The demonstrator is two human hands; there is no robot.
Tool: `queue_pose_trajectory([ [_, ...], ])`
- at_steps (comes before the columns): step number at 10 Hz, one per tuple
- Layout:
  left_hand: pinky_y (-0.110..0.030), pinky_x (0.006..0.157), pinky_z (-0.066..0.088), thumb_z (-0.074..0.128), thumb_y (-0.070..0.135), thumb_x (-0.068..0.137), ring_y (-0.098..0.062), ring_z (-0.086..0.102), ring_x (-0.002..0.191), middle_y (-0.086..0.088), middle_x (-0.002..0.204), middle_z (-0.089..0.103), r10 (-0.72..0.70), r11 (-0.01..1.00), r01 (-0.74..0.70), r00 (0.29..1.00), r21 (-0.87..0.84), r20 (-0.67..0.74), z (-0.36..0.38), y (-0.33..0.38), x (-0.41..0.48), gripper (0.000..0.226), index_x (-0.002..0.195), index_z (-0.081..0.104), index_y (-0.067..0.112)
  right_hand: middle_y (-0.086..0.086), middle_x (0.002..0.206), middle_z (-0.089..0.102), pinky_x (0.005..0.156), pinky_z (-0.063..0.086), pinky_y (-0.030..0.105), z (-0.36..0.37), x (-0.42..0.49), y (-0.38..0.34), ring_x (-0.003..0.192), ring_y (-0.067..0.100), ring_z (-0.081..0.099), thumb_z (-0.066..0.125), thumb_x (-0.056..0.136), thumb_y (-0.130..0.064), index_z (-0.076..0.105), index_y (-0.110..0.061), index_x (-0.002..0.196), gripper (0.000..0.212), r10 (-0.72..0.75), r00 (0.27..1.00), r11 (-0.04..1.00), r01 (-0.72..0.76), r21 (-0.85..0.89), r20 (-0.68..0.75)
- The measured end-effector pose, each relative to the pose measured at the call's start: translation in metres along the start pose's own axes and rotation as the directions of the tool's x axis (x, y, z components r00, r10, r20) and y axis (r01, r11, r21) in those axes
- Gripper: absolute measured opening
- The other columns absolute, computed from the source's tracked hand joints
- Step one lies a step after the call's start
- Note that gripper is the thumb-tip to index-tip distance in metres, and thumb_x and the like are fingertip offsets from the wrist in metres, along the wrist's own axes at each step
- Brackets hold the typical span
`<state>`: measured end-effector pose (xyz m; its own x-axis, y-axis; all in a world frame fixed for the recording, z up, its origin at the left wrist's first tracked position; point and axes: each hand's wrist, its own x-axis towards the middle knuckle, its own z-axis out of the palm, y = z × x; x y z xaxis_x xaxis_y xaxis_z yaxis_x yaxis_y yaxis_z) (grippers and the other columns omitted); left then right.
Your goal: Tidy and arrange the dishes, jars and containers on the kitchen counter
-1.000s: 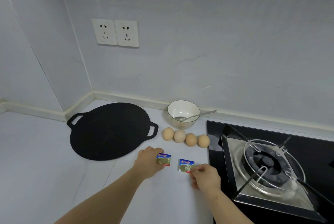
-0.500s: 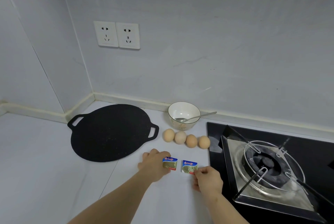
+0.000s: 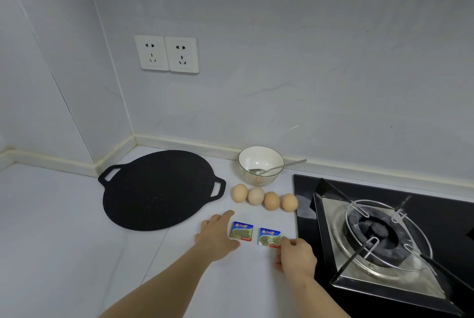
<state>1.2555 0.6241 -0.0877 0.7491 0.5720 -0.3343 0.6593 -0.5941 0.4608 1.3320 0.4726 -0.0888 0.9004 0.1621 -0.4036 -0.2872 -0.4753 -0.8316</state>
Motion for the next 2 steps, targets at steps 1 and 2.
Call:
queue_pose_trajectory([
  [1, -0.034, 0.109, 0.033, 0.060, 0.036, 0.088, -0.021, 0.031, 0.135, 0.000, 0.145, 0.034, -0.011, 0.993, 0.008, 0.999, -0.121, -0.030, -0.0005, -0.0075, -0.0016, 0.071, 0.147, 0.021, 0.029, 0.015, 0.084, 0.064, 0.051, 0.052, 0.029, -0.0022, 0.0003, -0.0014, 0.053, 0.021, 0.059, 0.047, 0.095, -0.020, 0.057, -0.002, 0.096, 0.021, 0.037, 0.999, 0.999, -0.037, 0.019, 0.023],
  [2, -0.030, 0.106, 0.038, 0.061, 0.029, 0.088, -0.019, 0.038, 0.131, -0.004, 0.144, 0.035, -0.072, 0.951, 0.061, 0.997, -0.304, -0.026, -0.0065, -0.0125, -0.0078, 0.065, 0.145, 0.028, 0.024, 0.013, 0.087, 0.061, 0.048, 0.048, 0.025, -0.0084, -0.0067, -0.0060, 0.055, 0.023, 0.059, 0.045, 0.096, -0.023, 0.054, -0.006, 0.095, 0.020, 0.028, 1.000, 1.000, -0.028, 0.014, 0.010],
])
